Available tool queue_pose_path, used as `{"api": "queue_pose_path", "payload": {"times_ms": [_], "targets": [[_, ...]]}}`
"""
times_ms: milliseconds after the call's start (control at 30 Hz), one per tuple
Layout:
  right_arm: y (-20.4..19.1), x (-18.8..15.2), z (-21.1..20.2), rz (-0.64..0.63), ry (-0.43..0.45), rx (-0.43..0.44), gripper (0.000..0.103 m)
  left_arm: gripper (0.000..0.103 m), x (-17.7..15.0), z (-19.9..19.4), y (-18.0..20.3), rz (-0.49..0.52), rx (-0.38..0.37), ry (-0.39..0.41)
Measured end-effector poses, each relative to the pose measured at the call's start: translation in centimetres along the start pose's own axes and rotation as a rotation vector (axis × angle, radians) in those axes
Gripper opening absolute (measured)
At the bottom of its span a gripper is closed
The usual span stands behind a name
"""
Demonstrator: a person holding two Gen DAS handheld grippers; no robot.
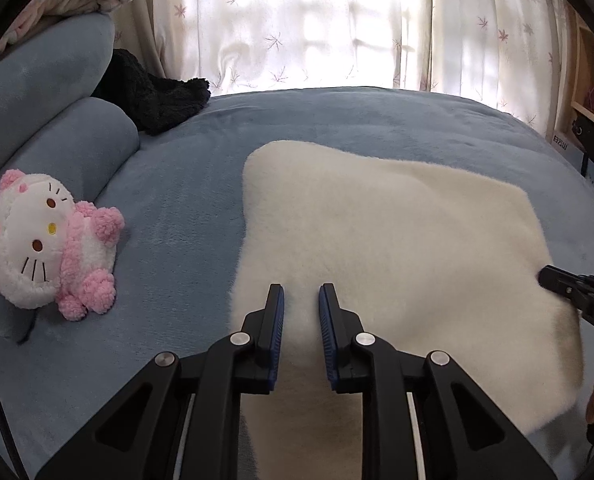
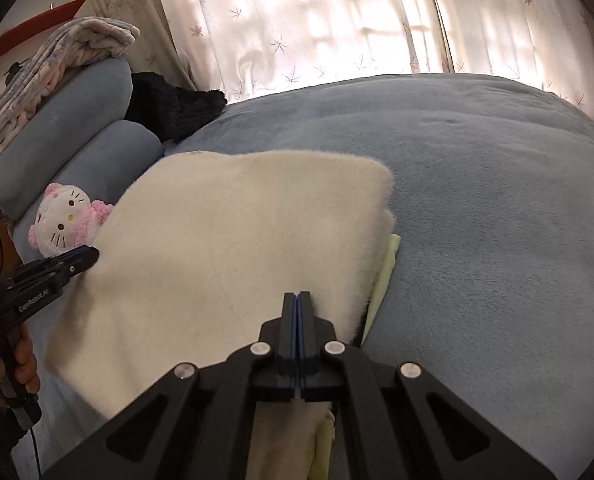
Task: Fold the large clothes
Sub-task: 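Lower the cardigan onto the green garment and open both tools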
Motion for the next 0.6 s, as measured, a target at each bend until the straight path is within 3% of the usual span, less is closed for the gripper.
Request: {"api": "queue_pose_path", "payload": {"times_ms": [100, 167, 367, 400, 467, 600], "targets": [[-0.3, 0.1, -1.0, 0.026, -0.023, 0.016, 0.003, 0.019, 0.2, -0.9, 0.4, -0.02, 0.014, 0.005], [-0.2, 0.0, -2.1, 0.039, -0.044, 0.025, 0.003, 0.026, 0.0, -1.6, 0.3, -0.053, 0.013, -0.002], [-0.5, 0.1, -6.9, 0.033, -0.075, 0.02, 0.003, 0.032, -0.9, -5.1, 1.4, -0.078, 0.0, -0.067], [-0.6, 0.1, -7.9, 0.034, -0.076, 0.02, 0.003, 0.035, -1.0, -6.1, 1.7, -0.08, 0.0, -0.072], [-0.8, 0.4, -10.5, 0.031, -0.078, 0.022, 0.003, 0.056, -1.0, -8.7, 2.4, -0.092, -0.008, -0.074], [-1.4, 1.3, -15.7, 0.003, -0.07, 0.015, 0.004, 0.062, -0.2, -14.1, 3.9, -0.071, -0.019, -0.053]]}}
Point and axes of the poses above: each gripper's, at about its wrist camera, not at the fingertips, and z roughly the way its jaws point, y to its right, x to its top, the point moved 9 cm from there along z, roughly the way its jaws point, and after that the axes turned 12 degrees about y, right-handed, at the moved point
